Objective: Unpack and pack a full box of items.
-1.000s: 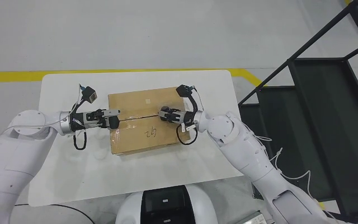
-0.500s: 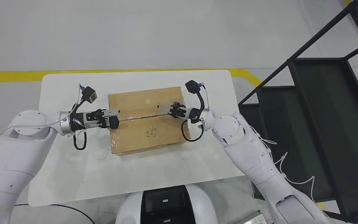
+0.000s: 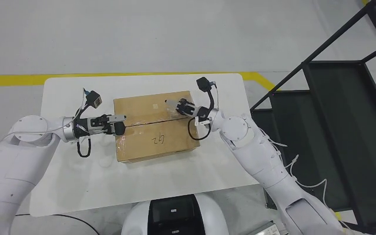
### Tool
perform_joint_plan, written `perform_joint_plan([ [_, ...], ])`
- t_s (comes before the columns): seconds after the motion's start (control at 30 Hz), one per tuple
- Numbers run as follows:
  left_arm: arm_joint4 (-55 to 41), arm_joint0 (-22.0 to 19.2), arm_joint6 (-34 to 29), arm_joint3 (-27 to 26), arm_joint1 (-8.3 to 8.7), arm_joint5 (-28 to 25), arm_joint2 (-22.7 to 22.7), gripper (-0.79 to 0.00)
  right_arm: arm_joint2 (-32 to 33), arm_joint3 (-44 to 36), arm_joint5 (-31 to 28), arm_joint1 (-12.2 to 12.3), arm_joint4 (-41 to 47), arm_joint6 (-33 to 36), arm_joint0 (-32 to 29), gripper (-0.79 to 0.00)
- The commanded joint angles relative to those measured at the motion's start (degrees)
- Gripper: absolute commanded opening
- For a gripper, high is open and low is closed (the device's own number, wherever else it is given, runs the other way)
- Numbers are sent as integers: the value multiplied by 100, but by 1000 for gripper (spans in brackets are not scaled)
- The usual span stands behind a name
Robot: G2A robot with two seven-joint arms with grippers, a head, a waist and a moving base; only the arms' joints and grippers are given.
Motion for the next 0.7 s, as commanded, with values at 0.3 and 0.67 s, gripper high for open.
perform_joint_plan([
  [0.3, 0, 0, 0, 0, 0, 0, 0, 0, 311, -627, 259, 77, -337, -192, -407, -785],
  [0.67, 0, 0, 0, 0, 0, 0, 0, 0, 628, -992, -389, 132, 54, -25, -707, -785],
])
